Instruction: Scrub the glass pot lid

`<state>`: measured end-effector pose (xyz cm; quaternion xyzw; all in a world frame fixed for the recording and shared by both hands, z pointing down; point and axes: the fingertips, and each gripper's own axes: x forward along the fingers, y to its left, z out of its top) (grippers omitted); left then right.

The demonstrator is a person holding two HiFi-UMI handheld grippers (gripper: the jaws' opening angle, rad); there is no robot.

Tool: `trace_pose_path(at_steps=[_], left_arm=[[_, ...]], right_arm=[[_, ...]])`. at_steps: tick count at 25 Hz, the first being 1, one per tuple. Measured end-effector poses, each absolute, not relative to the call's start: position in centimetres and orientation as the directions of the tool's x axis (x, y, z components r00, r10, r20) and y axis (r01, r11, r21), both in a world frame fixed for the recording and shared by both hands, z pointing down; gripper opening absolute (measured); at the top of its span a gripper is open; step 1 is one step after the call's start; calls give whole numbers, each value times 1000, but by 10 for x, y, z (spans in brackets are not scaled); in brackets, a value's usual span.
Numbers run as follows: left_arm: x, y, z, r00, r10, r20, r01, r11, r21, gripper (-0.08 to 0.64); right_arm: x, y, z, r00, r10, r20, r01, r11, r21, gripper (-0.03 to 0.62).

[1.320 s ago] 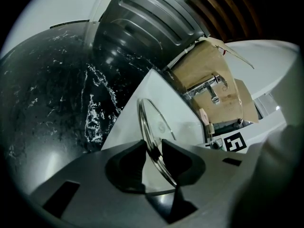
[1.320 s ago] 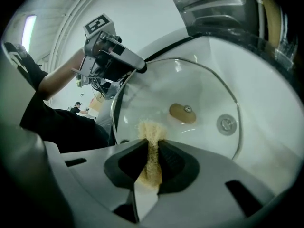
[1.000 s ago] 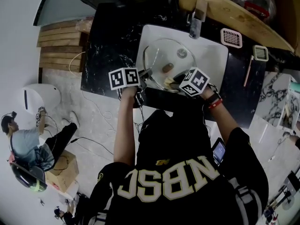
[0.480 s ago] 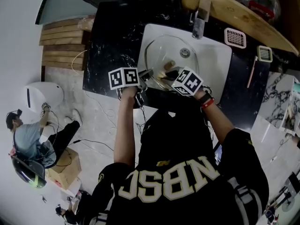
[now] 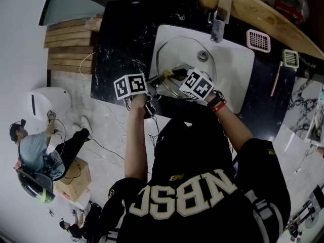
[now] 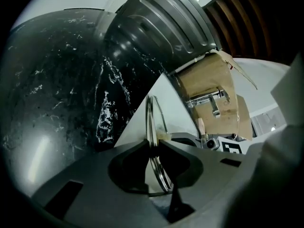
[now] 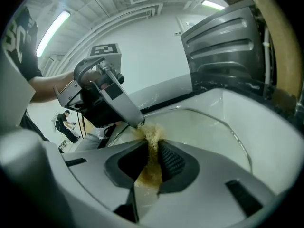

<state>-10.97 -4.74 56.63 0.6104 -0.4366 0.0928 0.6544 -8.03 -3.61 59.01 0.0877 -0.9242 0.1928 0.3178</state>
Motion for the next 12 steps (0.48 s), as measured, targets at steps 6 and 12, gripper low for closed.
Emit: trace_pose_path(at_steps=[6, 12], left_arm=[[-115, -51, 565, 606, -440, 663, -618, 264, 740, 72], [-116, -50, 566, 598, -446, 666, -620, 269, 737, 71]], right_arm=[[-91, -49, 586, -810, -67, 582, -249, 939, -238, 69], [-95, -81, 595, -815, -163, 556, -322, 925, -201, 69]])
